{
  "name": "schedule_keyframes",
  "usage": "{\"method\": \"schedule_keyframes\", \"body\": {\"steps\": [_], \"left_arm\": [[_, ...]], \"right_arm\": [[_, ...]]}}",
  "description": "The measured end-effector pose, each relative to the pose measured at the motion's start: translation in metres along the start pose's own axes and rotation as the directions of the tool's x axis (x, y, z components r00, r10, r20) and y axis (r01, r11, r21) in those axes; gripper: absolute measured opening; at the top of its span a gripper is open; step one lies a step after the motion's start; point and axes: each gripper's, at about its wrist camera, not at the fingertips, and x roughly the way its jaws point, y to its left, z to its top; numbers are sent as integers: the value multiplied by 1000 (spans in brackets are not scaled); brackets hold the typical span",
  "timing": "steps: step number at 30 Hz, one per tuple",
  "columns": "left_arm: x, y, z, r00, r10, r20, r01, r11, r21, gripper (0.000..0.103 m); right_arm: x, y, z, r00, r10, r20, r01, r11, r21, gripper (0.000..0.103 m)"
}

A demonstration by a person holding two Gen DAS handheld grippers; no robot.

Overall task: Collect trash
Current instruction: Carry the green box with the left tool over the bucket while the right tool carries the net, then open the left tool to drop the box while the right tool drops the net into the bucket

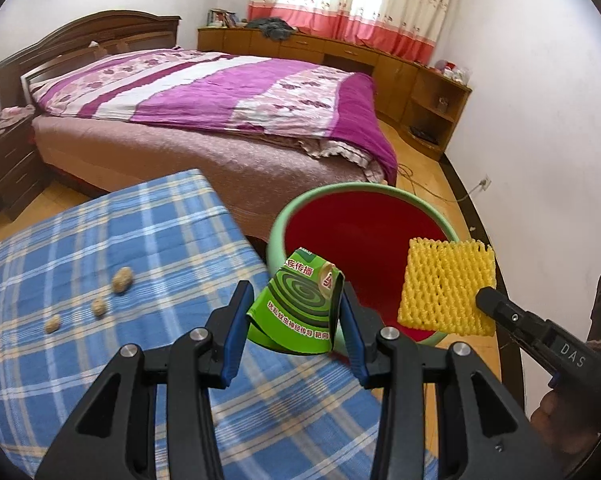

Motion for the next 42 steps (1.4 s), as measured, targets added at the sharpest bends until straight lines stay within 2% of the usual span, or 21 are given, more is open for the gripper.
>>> {"method": "schedule_keyframes", "body": {"steps": [14, 17, 21, 24, 27, 29, 34, 42], "left_arm": [[66, -27, 2, 997, -27, -70, 30, 999, 44, 44], [73, -28, 2, 996, -33, -79, 37, 998, 48, 50], [80, -30, 3, 996, -24, -91, 29, 998, 49, 57], [81, -29, 2, 996, -19, -84, 23, 999, 43, 60], [80, -28, 2, 997, -17, -74, 20, 999, 41, 65], [78, -27, 2, 998, -16, -60, 19, 999, 38, 75], [69, -28, 4, 999, -32, -40, 33, 999, 35, 75], [43, -22, -1, 999, -37, -17, 38, 999, 6, 75]], "right_arm": [[28, -43, 8, 996, -85, -33, 86, 995, 41, 15], [32, -45, 9, 995, -94, -34, 95, 995, 35, 15], [34, -46, 11, 995, -100, -27, 101, 995, 19, 24], [33, -45, 11, 995, -93, -21, 94, 995, 15, 30], [32, -44, 11, 995, -96, -16, 96, 995, 8, 31], [31, -43, 12, 996, -92, -17, 93, 996, 15, 31], [25, -40, 12, 996, -91, -10, 91, 996, 12, 33], [16, -25, 7, 998, -68, -17, 68, 997, -34, 43]]}}
